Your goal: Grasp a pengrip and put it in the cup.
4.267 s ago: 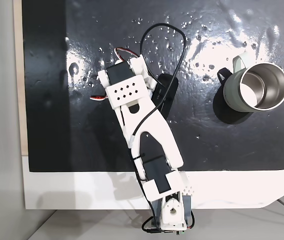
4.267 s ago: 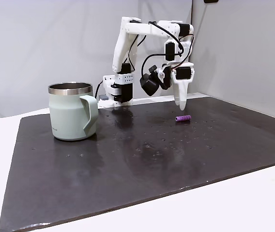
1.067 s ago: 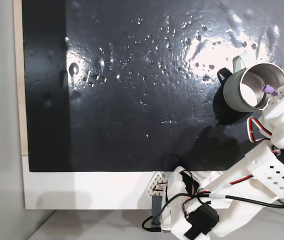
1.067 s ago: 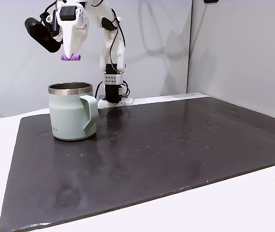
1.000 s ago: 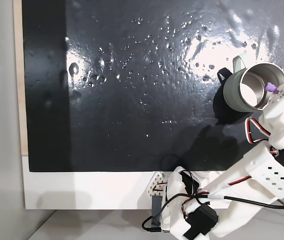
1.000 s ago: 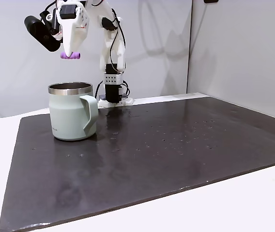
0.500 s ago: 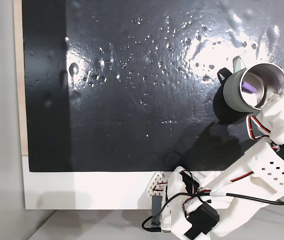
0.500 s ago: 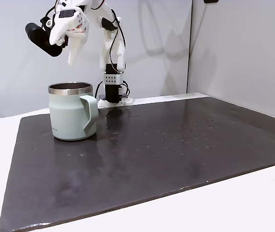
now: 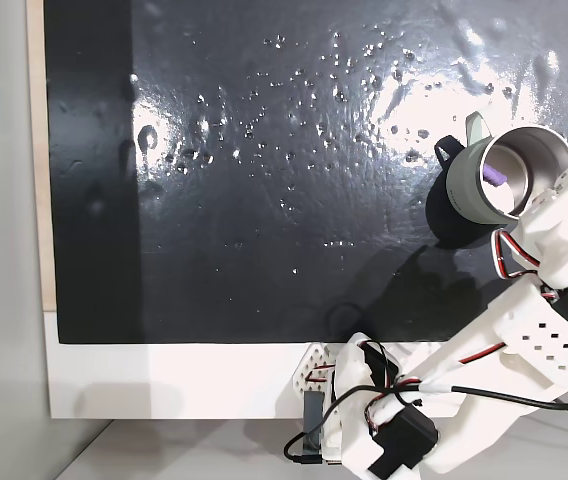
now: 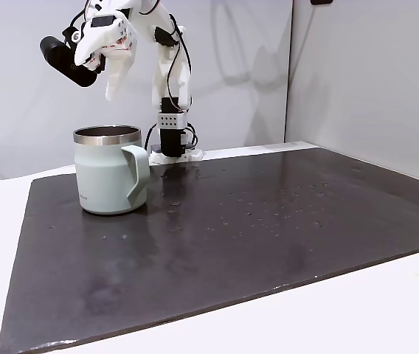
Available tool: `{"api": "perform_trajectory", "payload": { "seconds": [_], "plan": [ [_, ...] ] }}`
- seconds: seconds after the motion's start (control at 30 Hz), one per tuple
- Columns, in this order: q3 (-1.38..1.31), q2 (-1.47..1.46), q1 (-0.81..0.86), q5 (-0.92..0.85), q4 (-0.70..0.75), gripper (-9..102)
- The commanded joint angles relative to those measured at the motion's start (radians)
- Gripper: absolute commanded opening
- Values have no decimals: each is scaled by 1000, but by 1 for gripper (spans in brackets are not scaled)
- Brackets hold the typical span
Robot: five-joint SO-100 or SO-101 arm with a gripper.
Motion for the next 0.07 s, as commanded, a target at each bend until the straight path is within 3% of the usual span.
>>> {"api": "perform_trajectory", "payload": {
  "seconds": [0.0, 0.03],
  "plan": [
    [-9, 9, -5, 5, 2, 38],
    [-8, 9, -6, 5, 2, 38]
  ]
}}
